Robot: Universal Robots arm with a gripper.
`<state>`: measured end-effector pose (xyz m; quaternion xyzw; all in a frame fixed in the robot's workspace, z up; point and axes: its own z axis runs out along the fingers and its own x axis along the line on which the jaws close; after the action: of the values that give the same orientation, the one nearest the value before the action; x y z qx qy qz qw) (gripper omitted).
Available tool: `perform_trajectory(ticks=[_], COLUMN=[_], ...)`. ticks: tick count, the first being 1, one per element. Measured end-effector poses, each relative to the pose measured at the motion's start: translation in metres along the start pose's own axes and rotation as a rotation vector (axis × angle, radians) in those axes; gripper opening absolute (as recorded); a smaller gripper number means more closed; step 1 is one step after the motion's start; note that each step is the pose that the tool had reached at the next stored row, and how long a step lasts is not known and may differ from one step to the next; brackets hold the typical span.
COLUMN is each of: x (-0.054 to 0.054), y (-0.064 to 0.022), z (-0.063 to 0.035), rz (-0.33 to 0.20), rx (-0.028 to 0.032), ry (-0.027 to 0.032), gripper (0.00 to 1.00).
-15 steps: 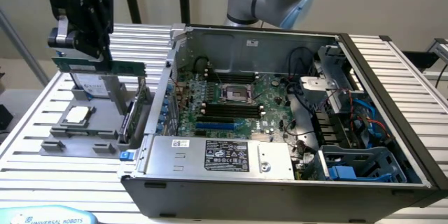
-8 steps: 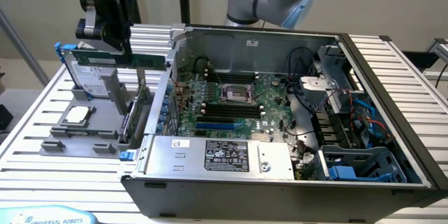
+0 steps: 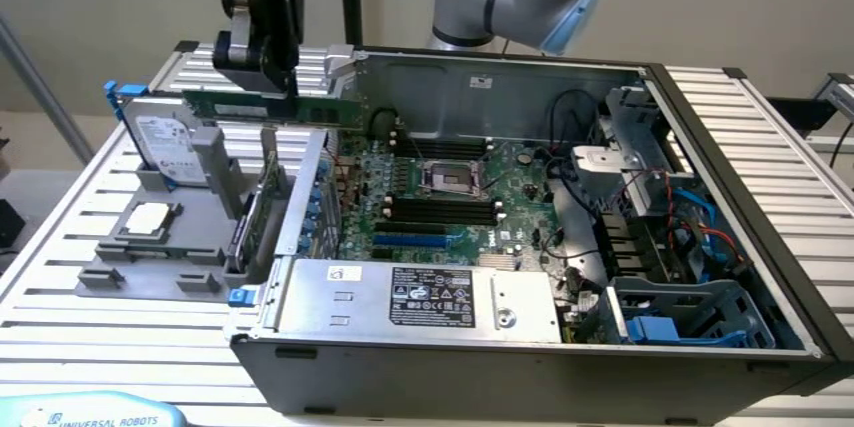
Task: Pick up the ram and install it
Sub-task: 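Pick up the ram and move it above insertion slot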
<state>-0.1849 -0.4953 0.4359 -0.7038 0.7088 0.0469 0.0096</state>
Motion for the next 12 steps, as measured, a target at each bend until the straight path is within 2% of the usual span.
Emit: perform_trajectory(ticks=[8,12], x=[0.000,-0.001], y=[-0.0363,-0.0546], z=[-0.0022,-0.0032], rz=[0.000,0.000], rx=[-0.0051,-0.0075], ry=[-0.0151,-0.0169], gripper=[0.13,0.13])
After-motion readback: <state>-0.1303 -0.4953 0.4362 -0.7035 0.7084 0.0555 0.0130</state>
